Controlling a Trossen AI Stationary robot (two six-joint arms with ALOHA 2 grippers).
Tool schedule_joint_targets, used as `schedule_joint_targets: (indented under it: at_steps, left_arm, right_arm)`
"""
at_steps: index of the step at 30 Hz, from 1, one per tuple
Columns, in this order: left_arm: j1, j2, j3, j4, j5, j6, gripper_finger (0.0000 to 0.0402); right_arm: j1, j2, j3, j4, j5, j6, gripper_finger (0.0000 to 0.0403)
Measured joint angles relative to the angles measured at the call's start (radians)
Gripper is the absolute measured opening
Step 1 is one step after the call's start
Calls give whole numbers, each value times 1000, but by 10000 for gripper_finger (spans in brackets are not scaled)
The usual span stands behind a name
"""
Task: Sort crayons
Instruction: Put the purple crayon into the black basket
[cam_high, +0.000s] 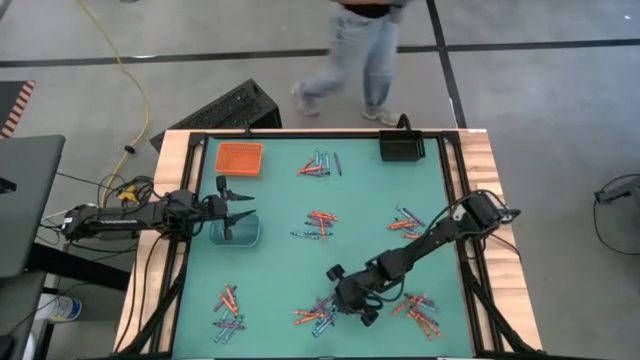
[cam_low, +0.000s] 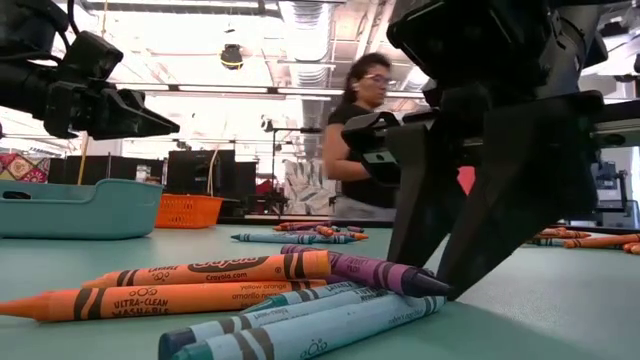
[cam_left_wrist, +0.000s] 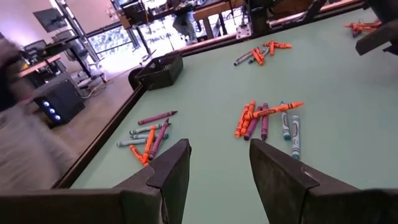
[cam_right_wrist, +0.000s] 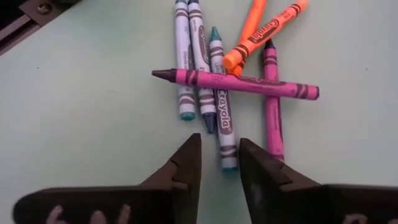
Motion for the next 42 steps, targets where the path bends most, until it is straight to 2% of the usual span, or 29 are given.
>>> schedule_joint_targets:
  at_steps: [14, 22, 35, 42]
  left_arm:
    - [0, 0, 0, 0, -1, 0, 158]
    - [0, 0, 0, 0, -2, 0, 158]
    - [0, 0, 0, 1, -2, 0, 158]
    - [0, 0, 0, 1, -2, 0, 158]
  right_arm:
    - [-13, -2, 1, -39, 4, 18, 7]
    - [-12, -4, 3, -86, 29, 51, 3]
    - [-5, -56, -1, -224, 30, 91, 2]
    - [-4, -65, -2, -244, 10, 97, 2]
